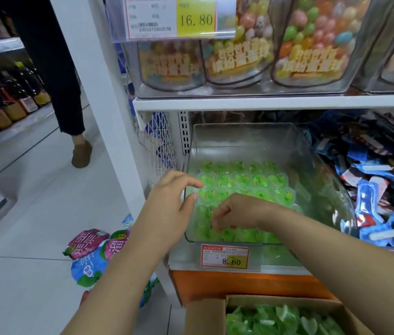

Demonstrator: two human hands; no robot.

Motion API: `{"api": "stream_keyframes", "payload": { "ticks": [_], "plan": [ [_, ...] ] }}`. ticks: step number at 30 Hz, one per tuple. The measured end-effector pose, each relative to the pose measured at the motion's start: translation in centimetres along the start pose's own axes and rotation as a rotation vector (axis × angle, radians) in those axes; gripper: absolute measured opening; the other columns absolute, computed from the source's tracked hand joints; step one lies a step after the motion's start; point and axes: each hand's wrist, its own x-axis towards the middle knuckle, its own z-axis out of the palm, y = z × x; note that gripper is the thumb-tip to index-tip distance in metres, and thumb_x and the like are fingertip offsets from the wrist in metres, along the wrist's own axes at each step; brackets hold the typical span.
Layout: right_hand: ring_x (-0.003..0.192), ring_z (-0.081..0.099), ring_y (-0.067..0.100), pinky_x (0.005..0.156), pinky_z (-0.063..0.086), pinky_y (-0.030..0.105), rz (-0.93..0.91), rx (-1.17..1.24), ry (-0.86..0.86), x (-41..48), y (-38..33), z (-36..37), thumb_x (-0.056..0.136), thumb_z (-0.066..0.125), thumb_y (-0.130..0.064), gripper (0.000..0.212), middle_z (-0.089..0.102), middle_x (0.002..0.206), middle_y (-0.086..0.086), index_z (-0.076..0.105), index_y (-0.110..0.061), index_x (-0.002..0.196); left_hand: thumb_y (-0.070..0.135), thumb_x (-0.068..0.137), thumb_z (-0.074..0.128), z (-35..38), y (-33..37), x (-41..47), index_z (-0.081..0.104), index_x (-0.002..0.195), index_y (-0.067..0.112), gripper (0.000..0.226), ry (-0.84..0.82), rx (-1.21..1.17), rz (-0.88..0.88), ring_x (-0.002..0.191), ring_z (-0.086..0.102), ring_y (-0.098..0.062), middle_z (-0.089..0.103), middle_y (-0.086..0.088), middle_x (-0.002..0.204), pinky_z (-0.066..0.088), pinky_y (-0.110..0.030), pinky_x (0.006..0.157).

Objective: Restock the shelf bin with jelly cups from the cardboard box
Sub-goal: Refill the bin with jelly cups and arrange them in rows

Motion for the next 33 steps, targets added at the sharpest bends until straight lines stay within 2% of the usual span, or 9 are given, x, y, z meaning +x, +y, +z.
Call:
{"api": "stream_keyframes", "payload": {
  "ticks": [4, 7, 12, 19, 21, 24, 26, 29, 33],
  "plan": [
    [0.075, 0.055, -0.001, 0.07, 0.041, 0.017, -0.018, -0.113, -0.003, 0.5, 0.1, 0.0, 0.088, 0.064, -0.026, 0.018, 0.068, 0.083, -0.012, 0.075, -0.015, 0.097, 0.011, 0.09, 0.058, 0.0, -0.2, 0.0, 0.065, 0.102, 0.024, 0.02, -0.004, 0.003, 0.004, 0.099, 0.049, 0.001, 0.053, 0.009, 0.111, 0.042, -0.023, 0.093],
    [0.073, 0.056, 0.005, 0.071, 0.044, 0.021, -0.042, -0.162, 0.062, 0.9, 0.1, 0.7, 0.085, 0.067, -0.023, 0.013, 0.071, 0.087, -0.002, 0.074, -0.013, 0.092, 0.012, 0.091, 0.057, 0.0, -0.3, 0.0, 0.065, 0.102, 0.025, 0.019, -0.009, 0.018, 0.005, 0.099, 0.05, 0.0, 0.053, 0.01, 0.111, 0.042, -0.023, 0.092],
    [0.076, 0.048, 0.009, 0.07, 0.043, 0.026, -0.114, -0.304, 0.308, 0.3, 0.6, 0.8, 0.075, 0.077, -0.029, 0.021, 0.044, 0.069, -0.017, 0.065, -0.019, 0.089, 0.012, 0.091, 0.057, 0.1, -0.4, -0.2, 0.066, 0.102, 0.026, 0.02, -0.011, 0.019, 0.006, 0.099, 0.051, -0.001, 0.052, 0.012, 0.111, 0.044, -0.025, 0.092],
    [0.068, 0.046, 0.005, 0.055, 0.035, 0.024, -0.109, -0.424, 0.15, -0.3, 1.2, 0.8, 0.073, 0.077, -0.031, 0.027, 0.045, 0.07, -0.017, 0.065, -0.023, 0.095, 0.011, 0.09, 0.058, 0.3, -0.2, -0.4, 0.066, 0.102, 0.023, 0.018, 0.004, 0.087, 0.031, 0.09, 0.056, -0.01, 0.05, 0.013, 0.11, 0.042, -0.02, 0.081],
    [0.071, 0.051, 0.008, 0.06, 0.038, 0.025, -0.101, -0.428, 0.171, -0.7, 1.3, 0.1, 0.074, 0.077, -0.03, 0.026, 0.05, 0.072, -0.015, 0.067, -0.025, 0.097, 0.008, 0.088, 0.061, 0.4, 0.1, -0.4, 0.067, 0.1, 0.02, 0.018, 0.048, 0.199, 0.091, 0.1, 0.054, -0.014, 0.055, 0.007, 0.109, 0.041, -0.023, 0.081],
    [0.079, 0.055, 0.011, 0.069, 0.043, 0.025, -0.104, -0.466, 0.175, -2.0, 1.8, -1.1, 0.079, 0.073, -0.029, 0.022, 0.058, 0.082, -0.011, 0.07, -0.027, 0.101, 0.007, 0.086, 0.056, 0.7, 1.4, -0.4, 0.068, 0.094, 0.016, 0.017, 0.088, 0.297, 0.269, 0.087, 0.062, -0.021, 0.062, 0.001, 0.101, 0.051, -0.03, 0.068],
    [0.084, 0.057, 0.011, 0.076, 0.046, 0.026, -0.118, -0.486, 0.151, -3.1, 2.2, -1.7, 0.084, 0.067, -0.028, 0.02, 0.062, 0.089, -0.009, 0.07, -0.027, 0.104, 0.01, 0.089, 0.052, 1.0, 2.4, 0.2, 0.068, 0.099, 0.016, 0.02, -0.038, 0.283, 0.268, 0.083, 0.063, -0.021, 0.063, 0.002, 0.101, 0.054, -0.037, 0.067],
    [0.083, 0.055, 0.01, 0.078, 0.046, 0.025, -0.157, -0.518, 0.13, -4.1, 2.6, -2.5, 0.086, 0.066, -0.03, 0.026, 0.066, 0.097, -0.004, 0.068, -0.026, 0.112, 0.013, 0.092, 0.054, 2.0, 2.9, 2.1, 0.063, 0.112, 0.021, 0.023, -0.391, 0.465, 0.133, 0.099, 0.058, -0.02, 0.059, 0.001, 0.11, 0.049, -0.036, 0.082],
    [0.079, 0.05, 0.01, 0.07, 0.039, 0.023, -0.21, -0.549, 0.131, -4.1, 3.2, -2.2, 0.081, 0.07, -0.035, 0.04, 0.065, 0.092, -0.002, 0.064, -0.023, 0.119, 0.02, 0.087, 0.064, 3.2, 3.7, 4.1, 0.061, 0.111, 0.023, 0.025, -0.704, 0.861, 0.101, 0.099, 0.06, -0.026, 0.061, -0.004, 0.112, 0.041, -0.029, 0.07]
  ]
}}
